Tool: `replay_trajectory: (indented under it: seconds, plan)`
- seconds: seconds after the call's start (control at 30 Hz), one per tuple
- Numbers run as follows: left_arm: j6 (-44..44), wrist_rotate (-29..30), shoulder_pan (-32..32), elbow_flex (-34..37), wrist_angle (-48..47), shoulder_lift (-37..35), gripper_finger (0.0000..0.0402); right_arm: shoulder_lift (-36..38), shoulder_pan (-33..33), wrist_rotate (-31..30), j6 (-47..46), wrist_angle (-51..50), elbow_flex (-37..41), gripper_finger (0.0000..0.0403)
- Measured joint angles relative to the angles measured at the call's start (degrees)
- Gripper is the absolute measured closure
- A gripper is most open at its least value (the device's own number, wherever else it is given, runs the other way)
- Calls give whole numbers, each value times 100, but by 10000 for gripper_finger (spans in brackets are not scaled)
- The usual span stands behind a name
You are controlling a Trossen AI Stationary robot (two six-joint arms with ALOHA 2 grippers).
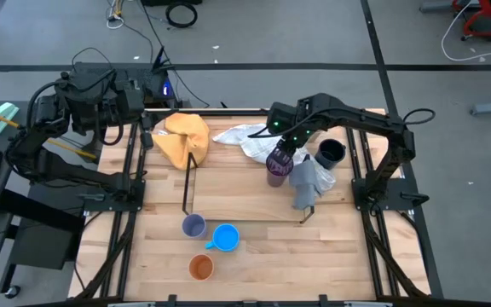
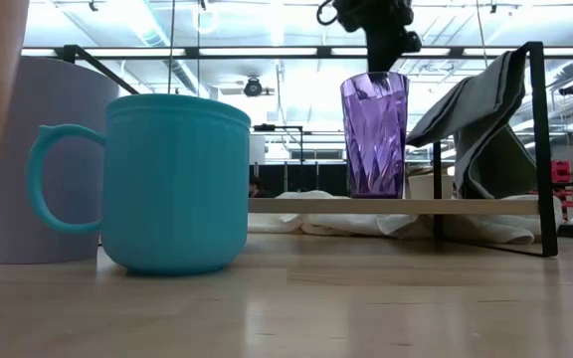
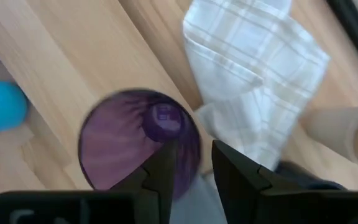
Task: Stack small to large cups/mugs on shelf
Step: Put the blue cup on the shelf
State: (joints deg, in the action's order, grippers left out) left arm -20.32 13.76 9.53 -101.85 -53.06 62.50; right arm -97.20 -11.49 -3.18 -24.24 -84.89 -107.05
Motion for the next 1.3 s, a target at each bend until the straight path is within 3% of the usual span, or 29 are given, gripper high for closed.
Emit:
replay_trajectory:
  seconds: [0.3,0.53,0.83,1.03,1.3]
  plan:
    - [5,-1,-1,-1,0,0,256,2,-618,-698,408,-322,-61,292]
    - [15,0,1,-1,0,0,249,2,-1791,-907,764,-318,19,292]
    - [20,-2,-1,-1,0,0,254,0,-2693,-739,1225,-50,533,292]
    - [22,0,0,-1,0,0,248,17,-2923,-658,1250,422,1012,292]
    - [167,-1,-1,0,0,1,254,17,-3093,15,1247,1152,1594,292]
